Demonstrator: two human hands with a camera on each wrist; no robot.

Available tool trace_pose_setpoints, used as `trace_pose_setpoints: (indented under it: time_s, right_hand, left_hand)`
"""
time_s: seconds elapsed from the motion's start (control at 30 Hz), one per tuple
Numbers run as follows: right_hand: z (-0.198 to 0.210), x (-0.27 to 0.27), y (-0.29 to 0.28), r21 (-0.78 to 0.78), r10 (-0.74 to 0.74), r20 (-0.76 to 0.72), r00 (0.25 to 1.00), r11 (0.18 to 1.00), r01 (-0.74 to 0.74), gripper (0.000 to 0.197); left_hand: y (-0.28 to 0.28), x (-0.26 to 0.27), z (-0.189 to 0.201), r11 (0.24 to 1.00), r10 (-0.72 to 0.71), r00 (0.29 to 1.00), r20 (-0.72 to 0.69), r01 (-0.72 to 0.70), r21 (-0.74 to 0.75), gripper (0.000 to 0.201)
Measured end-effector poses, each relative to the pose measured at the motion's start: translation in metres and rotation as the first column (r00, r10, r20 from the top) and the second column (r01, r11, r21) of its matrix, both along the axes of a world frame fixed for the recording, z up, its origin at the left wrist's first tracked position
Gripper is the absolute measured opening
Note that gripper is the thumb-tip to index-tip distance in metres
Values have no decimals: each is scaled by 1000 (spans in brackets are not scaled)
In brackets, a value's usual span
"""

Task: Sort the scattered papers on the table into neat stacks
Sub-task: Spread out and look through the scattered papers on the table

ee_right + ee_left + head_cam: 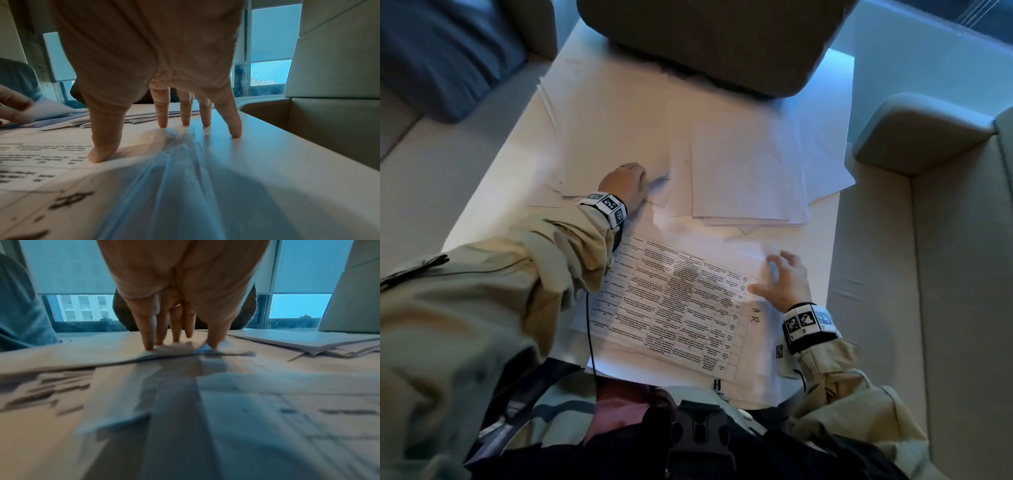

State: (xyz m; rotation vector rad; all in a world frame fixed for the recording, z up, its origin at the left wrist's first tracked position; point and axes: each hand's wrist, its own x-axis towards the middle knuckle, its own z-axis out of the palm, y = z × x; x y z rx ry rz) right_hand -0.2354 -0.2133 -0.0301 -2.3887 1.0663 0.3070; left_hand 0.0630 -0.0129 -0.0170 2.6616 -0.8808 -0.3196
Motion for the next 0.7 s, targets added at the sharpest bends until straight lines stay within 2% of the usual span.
trace_pose_setpoints:
  time_s: [0.13, 0.3, 0.37, 0.47, 0.57, 0.63, 0.7]
  right_hand:
    - [1, 1, 0, 2, 4, -9, 1000, 1000, -4, 78]
    - [5, 6, -7, 31, 0, -40, 999, 1000, 1, 68]
    - [11, 12, -9, 16, -16, 16, 1000, 1000, 16, 61]
    - [26, 25, -14, 0, -32, 198, 980, 999, 32, 55]
    - [42, 40, -21, 54, -85, 364, 927, 996, 70, 71]
    - [53, 50, -24, 181, -215, 437, 873, 972, 149, 92]
    - [60, 59, -26, 359, -377, 506, 776, 910, 208, 105]
  left_hand:
    - [4, 2, 13, 993, 79, 994, 79, -72, -97, 26]
    - [6, -6, 39, 919, 22, 971, 238, 74, -387, 24]
    - [8, -12, 56, 865, 28, 955, 294, 124, -486, 24]
    - [9, -20, 84, 769, 8, 917, 399, 249, -589, 23]
    - [11, -32, 109, 696, 17, 870, 492, 343, -630, 22]
    - [13, -34, 120, 661, 47, 863, 503, 351, -663, 23]
    - [14, -35, 126, 625, 76, 867, 493, 344, -701, 22]
